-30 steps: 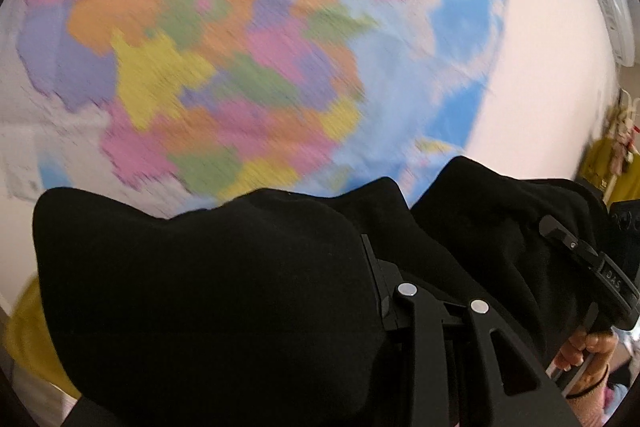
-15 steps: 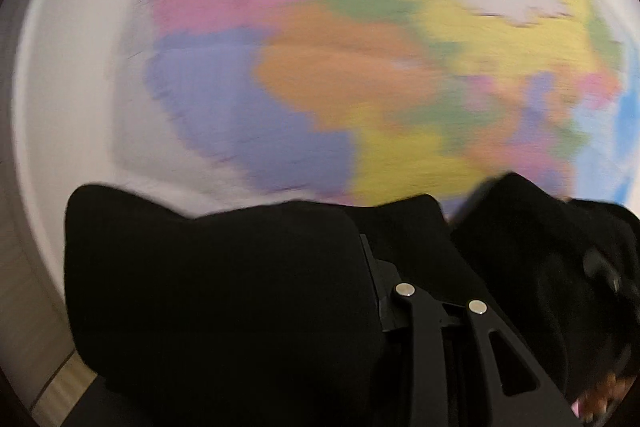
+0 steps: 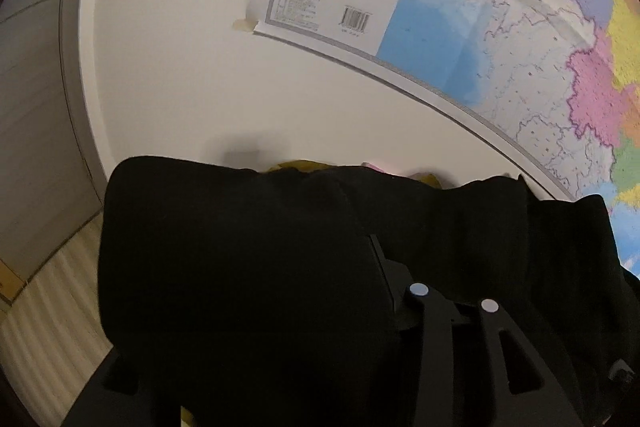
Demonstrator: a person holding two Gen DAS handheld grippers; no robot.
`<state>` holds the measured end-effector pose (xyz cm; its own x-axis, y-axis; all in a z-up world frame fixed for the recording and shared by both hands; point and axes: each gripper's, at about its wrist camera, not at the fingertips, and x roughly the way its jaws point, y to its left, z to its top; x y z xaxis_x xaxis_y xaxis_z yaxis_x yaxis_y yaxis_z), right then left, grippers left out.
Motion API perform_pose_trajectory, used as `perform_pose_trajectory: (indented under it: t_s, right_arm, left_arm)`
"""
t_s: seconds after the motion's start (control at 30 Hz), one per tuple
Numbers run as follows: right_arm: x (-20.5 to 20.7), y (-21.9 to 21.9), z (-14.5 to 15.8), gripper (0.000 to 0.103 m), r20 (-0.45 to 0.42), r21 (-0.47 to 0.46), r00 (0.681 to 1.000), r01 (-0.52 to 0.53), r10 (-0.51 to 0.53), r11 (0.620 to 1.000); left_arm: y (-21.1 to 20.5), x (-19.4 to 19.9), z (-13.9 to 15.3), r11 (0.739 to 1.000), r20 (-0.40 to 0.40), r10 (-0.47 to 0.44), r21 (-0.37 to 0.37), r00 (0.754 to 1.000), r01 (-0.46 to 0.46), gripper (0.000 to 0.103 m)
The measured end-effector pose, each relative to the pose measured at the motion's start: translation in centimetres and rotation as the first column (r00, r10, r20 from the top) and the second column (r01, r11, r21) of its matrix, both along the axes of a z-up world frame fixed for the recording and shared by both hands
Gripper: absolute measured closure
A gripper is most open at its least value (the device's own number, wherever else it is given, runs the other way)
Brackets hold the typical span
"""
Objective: Fold large clothes
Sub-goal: 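Lift the coat bundle with both tools and carry it toward the mustard clothes stack, then lower the coat bundle onto the mustard clothes stack and open both tools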
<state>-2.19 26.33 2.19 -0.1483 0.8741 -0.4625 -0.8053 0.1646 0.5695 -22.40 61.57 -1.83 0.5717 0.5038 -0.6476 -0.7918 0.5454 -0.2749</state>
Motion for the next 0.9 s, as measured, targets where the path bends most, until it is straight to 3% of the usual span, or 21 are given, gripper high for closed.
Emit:
perform_pose_trajectory:
  t_s: [0.1, 0.23, 0.3, 0.37, 0.4, 0.5, 0.57, 0.67, 0.77, 0.8, 0.9]
  right_arm:
    - [0.4, -3.0, 0.0, 0.045, -0.014, 0.004, 0.998, 0.057, -0.057, 0.998]
    - [2.1, -5.7, 0.8, 0.040, -0.075, 0.051, 0.987, 0.144, -0.140, 0.988]
    - [3.0, -6.9, 1.0, 0.039, -0.152, 0.076, 0.974, 0.179, -0.166, 0.981]
    - [3.4, -7.8, 1.4, 0.062, -0.177, 0.110, 0.971, 0.180, -0.159, 0.977]
    - [3.1, -7.6, 2.3, 0.083, -0.134, 0.117, 0.976, 0.187, -0.171, 0.975]
    - [2.2, -9.2, 3.5, 0.088, -0.059, 0.177, 0.984, 0.177, -0.169, 0.968]
    - [0.8, -9.6, 2.7, 0.088, -0.014, 0.137, 0.989, 0.150, -0.150, 0.979]
    - [0.0, -8.3, -0.6, 0.084, -0.028, -0.048, 0.994, 0.108, -0.110, 0.993]
    - [-0.1, -9.2, -1.1, 0.078, -0.001, -0.071, 0.993, 0.121, -0.121, 0.990]
    - [-0.3, -9.5, -0.4, 0.076, 0.026, -0.060, 0.992, 0.128, -0.127, 0.990]
    - [-1.5, -9.6, 1.4, 0.070, 0.134, -0.090, 0.985, 0.124, -0.111, 0.988]
  left_arm:
    - [0.2, 0.2, 0.0, 1.000, -0.013, 0.000, 0.006, 1.000, 0.000, 0.062]
    - [-0.3, 0.3, -0.2, 1.000, -0.025, 0.002, 0.012, 1.000, -0.001, 0.061]
    - [-0.1, 0.0, -0.4, 1.000, -0.022, 0.004, 0.007, 1.000, -0.004, 0.061]
    - [-0.1, -0.1, -0.4, 1.000, -0.023, 0.005, 0.003, 1.000, -0.005, 0.061]
    - [0.1, 0.0, -0.4, 1.000, -0.031, 0.010, 0.006, 0.999, -0.010, 0.061]
    - [0.6, 0.0, -0.3, 1.000, -0.030, 0.023, 0.014, 0.999, -0.022, 0.061]
    - [0.8, 0.0, -0.8, 0.999, -0.052, 0.043, 0.023, 0.998, -0.042, 0.059]
    - [0.4, 0.4, -1.6, 0.993, -0.158, 0.101, 0.077, 0.982, -0.090, 0.042]
    - [-1.0, -0.3, -0.9, 0.986, -0.170, 0.119, 0.136, 0.978, -0.096, 0.037]
    - [-1.4, -0.7, -0.7, 0.984, -0.176, 0.129, 0.145, 0.976, -0.104, 0.029]
    - [-3.0, -2.6, 0.9, 0.980, -0.146, 0.127, 0.168, 0.981, -0.102, 0.028]
